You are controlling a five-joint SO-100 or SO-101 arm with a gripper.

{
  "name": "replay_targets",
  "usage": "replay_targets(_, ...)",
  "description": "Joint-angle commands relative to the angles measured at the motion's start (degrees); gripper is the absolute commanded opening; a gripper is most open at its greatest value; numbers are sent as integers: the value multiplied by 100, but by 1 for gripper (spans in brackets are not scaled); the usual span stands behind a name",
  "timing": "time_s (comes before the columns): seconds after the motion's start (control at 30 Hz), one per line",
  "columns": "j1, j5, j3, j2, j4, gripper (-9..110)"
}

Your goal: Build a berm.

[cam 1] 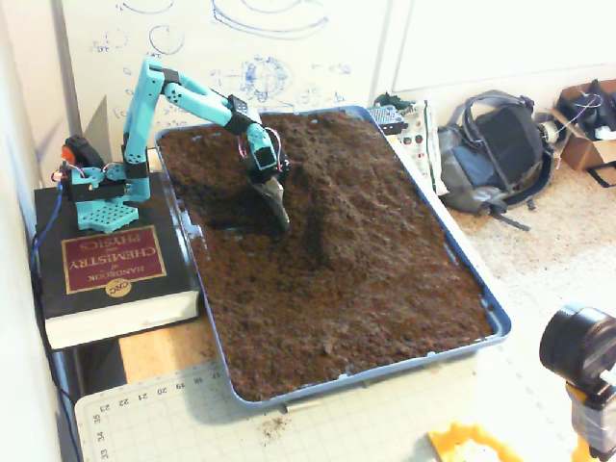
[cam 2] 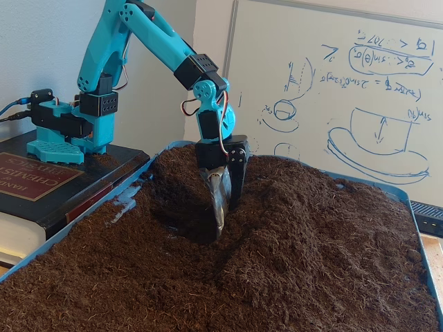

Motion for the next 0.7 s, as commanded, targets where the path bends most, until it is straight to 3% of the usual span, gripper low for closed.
replay_targets(0.0, -79, 88, -870, 1230, -18, 0)
replay_targets(0.47, -70, 105, -861, 2399, -9, 0)
replay_targets(0.67, -26, 958, -1740, 2399, -105, 0)
